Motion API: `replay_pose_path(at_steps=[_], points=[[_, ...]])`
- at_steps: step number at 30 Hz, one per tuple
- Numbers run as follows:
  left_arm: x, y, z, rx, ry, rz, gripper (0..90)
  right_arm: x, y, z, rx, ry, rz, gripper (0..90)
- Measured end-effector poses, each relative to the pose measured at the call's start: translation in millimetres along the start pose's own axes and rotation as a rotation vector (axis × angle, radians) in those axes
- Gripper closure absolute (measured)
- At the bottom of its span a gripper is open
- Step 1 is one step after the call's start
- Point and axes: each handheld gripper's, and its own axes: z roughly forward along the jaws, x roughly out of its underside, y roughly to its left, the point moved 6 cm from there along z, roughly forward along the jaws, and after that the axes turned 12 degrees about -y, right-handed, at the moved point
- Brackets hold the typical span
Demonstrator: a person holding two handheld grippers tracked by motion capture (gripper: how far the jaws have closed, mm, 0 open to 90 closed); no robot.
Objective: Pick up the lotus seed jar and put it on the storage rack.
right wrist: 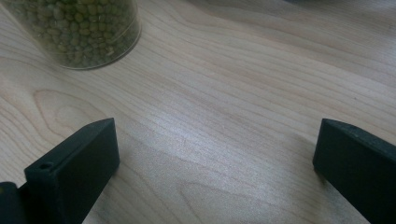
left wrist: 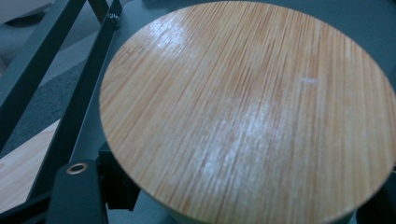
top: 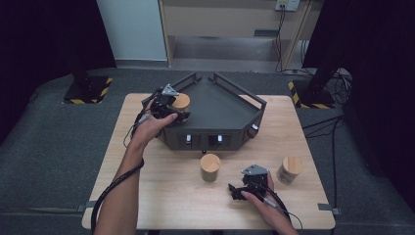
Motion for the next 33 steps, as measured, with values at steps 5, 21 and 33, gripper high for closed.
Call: replay_pose_path(at_steps=[5, 21, 33], points=[[-0.1, -0.1, 1.9, 0.011, -0.007, -0.006, 24.5, 0.0, 0.0, 0.0, 0.0, 0.0, 0.0, 0.4], [0.5, 5.4, 4.9, 0.028, 0.008, -0.048, 24.0, 0.0, 0.0, 0.0, 0.0, 0.0, 0.0, 0.4], [3.4, -4.1, 4.0, 0.013, 0.026, -0.007, 9.6, 0.0, 0.0, 0.0, 0.0, 0.0, 0.0, 0.4]])
